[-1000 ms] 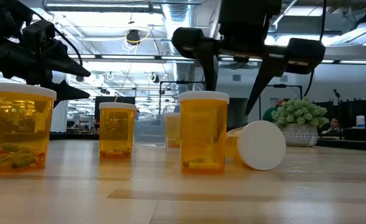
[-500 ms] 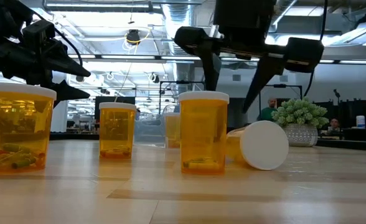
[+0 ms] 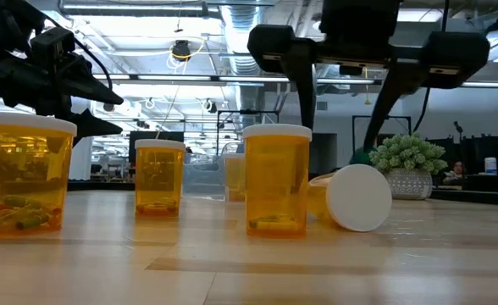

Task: Pick and place pill bottles into a basket
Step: Put the orange medicine bottle into the transparent bin

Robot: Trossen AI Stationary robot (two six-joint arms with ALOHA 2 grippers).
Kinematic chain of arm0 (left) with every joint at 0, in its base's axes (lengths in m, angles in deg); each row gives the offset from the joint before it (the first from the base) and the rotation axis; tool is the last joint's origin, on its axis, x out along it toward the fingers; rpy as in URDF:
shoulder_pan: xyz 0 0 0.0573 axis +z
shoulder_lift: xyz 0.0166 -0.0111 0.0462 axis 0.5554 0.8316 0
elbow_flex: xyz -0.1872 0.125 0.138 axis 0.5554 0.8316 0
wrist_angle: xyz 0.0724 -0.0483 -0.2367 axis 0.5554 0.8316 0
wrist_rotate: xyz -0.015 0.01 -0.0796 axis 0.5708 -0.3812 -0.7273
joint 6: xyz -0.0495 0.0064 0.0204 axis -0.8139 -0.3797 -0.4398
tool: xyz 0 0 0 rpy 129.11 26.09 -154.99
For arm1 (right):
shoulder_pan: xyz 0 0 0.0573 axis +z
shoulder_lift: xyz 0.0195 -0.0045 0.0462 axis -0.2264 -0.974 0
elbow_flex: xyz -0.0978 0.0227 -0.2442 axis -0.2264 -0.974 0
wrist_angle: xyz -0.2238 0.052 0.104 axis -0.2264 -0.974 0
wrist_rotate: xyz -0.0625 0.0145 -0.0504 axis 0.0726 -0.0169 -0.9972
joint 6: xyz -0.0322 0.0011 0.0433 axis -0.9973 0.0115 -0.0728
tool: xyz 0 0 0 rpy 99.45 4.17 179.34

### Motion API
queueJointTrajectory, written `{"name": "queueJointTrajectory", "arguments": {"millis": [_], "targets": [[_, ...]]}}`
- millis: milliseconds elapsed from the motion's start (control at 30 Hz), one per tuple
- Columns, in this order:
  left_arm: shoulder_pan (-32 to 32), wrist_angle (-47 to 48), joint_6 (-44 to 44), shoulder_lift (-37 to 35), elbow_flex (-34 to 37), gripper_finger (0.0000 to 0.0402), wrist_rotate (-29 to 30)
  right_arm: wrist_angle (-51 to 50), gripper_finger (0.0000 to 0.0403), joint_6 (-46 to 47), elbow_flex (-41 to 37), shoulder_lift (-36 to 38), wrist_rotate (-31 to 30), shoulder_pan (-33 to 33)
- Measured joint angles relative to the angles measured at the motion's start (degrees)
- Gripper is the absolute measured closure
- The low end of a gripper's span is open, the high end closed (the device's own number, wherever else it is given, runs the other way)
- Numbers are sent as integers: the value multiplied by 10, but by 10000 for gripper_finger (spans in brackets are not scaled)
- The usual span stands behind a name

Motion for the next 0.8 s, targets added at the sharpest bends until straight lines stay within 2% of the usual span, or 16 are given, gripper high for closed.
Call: {"name": "queueJointTrajectory", "arguments": {"millis": [433,800], "targets": [[0,0,0,0,0,155,0,16,168,5,-1,-5,2,15],[0,0,0,0,0,155,0,52,168,-8,-31,-5,18,17]]}}
